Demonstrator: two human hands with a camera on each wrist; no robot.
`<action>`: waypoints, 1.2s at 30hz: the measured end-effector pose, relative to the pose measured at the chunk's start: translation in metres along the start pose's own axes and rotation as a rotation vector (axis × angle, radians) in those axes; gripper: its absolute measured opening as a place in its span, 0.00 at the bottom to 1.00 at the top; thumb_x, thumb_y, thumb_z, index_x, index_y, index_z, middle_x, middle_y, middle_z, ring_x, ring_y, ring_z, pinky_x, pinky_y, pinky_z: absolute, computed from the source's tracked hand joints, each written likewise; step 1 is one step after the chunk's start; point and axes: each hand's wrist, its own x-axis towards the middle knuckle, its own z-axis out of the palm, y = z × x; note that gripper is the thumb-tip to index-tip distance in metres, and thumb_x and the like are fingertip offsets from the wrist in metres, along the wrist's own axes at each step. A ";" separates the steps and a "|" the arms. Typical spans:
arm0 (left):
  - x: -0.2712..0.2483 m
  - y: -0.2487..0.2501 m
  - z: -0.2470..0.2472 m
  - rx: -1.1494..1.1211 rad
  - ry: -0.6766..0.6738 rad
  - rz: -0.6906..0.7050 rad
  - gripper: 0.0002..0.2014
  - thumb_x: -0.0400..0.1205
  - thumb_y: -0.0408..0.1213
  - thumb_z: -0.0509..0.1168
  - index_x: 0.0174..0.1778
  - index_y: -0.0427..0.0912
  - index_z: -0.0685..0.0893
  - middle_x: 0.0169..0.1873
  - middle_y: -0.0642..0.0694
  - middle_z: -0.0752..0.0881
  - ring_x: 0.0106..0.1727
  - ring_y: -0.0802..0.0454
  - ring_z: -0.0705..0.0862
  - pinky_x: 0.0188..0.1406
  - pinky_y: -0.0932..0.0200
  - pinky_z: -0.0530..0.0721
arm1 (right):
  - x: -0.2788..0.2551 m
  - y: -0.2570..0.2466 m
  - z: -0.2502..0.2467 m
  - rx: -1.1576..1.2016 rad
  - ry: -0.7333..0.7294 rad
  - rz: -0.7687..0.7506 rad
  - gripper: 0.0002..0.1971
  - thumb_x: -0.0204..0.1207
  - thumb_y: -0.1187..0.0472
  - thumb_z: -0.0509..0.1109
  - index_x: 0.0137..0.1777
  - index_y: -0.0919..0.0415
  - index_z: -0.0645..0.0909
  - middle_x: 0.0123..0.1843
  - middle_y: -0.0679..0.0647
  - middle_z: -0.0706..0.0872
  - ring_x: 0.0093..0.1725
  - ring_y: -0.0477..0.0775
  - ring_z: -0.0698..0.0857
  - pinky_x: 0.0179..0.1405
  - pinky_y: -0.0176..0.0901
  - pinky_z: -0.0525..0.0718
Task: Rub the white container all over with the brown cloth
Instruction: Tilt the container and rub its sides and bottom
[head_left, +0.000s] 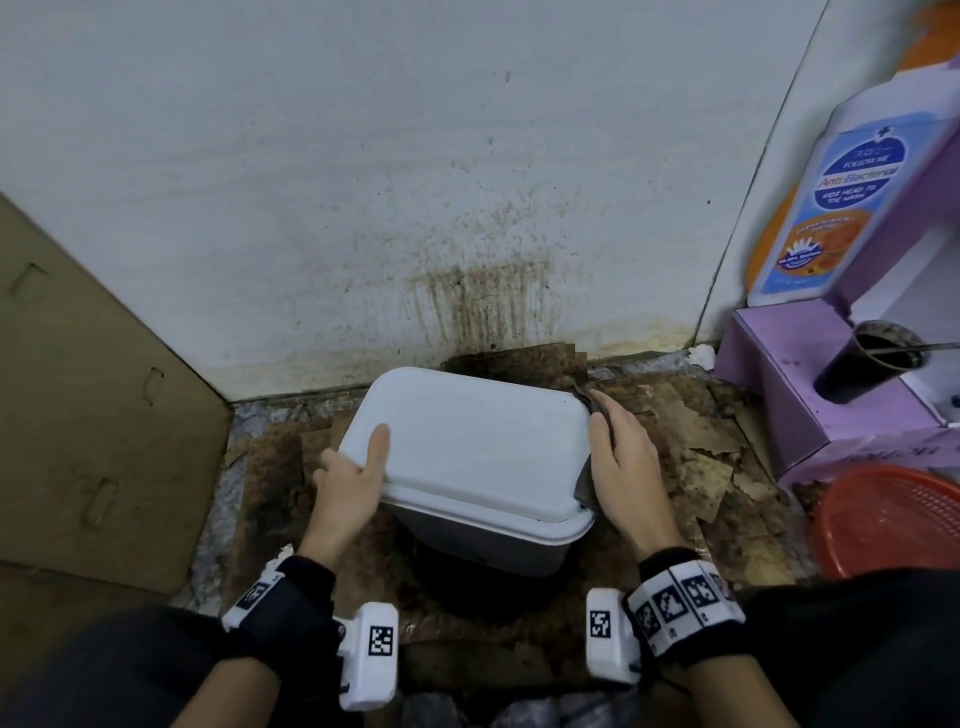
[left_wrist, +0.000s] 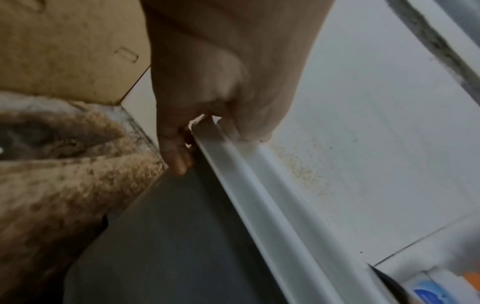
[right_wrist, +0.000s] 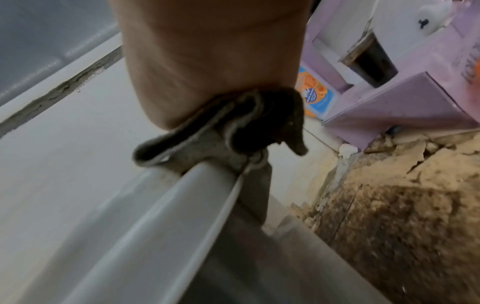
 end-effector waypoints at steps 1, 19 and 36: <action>-0.006 0.001 0.003 -0.039 -0.018 -0.021 0.44 0.81 0.75 0.60 0.75 0.36 0.70 0.64 0.43 0.75 0.64 0.44 0.80 0.64 0.46 0.86 | 0.005 0.000 -0.004 -0.003 -0.054 -0.004 0.22 0.93 0.49 0.53 0.84 0.49 0.71 0.82 0.44 0.74 0.83 0.47 0.69 0.85 0.52 0.65; 0.009 0.031 0.005 -0.324 -0.067 0.243 0.27 0.85 0.59 0.72 0.78 0.52 0.82 0.67 0.57 0.90 0.67 0.57 0.89 0.67 0.50 0.88 | -0.026 -0.013 0.004 0.265 0.023 0.257 0.23 0.93 0.49 0.53 0.86 0.49 0.68 0.84 0.45 0.73 0.83 0.48 0.69 0.79 0.45 0.67; -0.020 0.018 0.052 -0.478 -0.052 0.089 0.22 0.86 0.53 0.72 0.63 0.37 0.88 0.56 0.47 0.95 0.60 0.48 0.93 0.64 0.35 0.91 | -0.008 -0.012 0.011 0.152 -0.094 0.191 0.27 0.93 0.45 0.50 0.89 0.51 0.63 0.88 0.47 0.67 0.86 0.48 0.65 0.79 0.40 0.60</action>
